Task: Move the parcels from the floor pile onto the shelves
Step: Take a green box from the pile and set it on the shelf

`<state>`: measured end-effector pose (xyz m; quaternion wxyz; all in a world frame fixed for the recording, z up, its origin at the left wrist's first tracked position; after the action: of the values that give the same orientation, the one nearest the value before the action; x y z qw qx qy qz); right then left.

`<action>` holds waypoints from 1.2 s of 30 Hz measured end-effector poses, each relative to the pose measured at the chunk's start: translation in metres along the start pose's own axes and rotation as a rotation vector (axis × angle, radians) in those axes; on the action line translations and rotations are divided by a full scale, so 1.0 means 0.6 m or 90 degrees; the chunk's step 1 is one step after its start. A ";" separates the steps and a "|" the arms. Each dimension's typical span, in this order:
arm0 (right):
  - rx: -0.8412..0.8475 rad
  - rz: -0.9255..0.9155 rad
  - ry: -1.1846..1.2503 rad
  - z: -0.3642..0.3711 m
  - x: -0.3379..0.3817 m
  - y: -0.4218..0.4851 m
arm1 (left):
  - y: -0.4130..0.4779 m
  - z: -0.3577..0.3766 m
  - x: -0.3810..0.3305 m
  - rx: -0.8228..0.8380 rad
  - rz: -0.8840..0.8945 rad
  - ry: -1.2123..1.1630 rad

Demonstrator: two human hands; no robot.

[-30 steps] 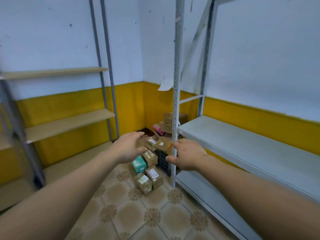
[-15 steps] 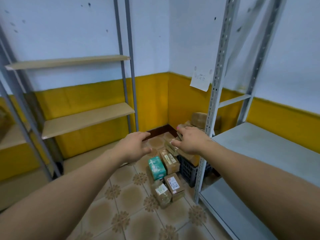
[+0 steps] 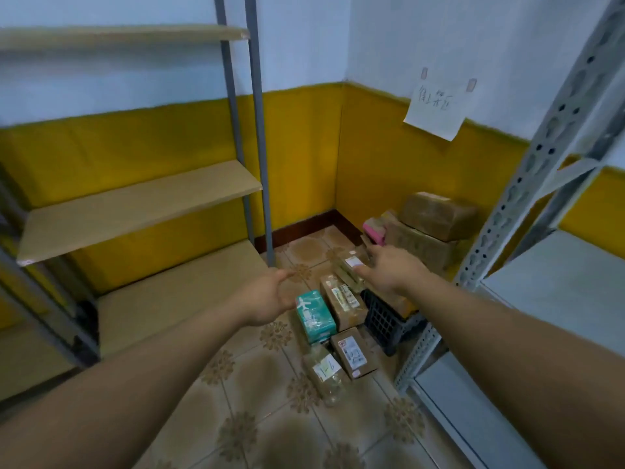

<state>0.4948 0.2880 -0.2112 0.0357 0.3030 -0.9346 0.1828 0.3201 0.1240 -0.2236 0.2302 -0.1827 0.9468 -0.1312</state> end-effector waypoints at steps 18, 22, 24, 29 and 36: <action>0.226 0.236 0.233 0.169 -0.081 0.349 | 0.438 0.049 0.193 0.325 -0.052 0.018; 0.260 0.251 0.260 0.197 -0.103 0.395 | 0.519 0.066 0.200 0.368 -0.047 0.025; 0.272 0.255 0.258 0.213 -0.108 0.421 | 0.559 0.077 0.207 0.389 -0.044 0.018; 0.255 0.323 0.306 0.273 -0.104 0.485 | 0.680 0.124 0.246 0.437 -0.021 0.028; 0.269 0.496 0.462 0.466 -0.051 0.599 | 0.843 0.235 0.374 0.516 0.012 0.061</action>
<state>0.3239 0.4728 -0.5915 0.2230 -0.1456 -0.8484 0.4576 0.0582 0.4642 -0.6002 0.2404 -0.0620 0.8299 -0.4996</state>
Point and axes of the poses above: each hand's wrist, its own y-axis towards the middle knuckle, its own z-axis out of the palm, x = y × z, the point moved 3 cm from there along y, towards the middle knuckle, and after that the axes turned 5 degrees about x, right-handed, at the moved point
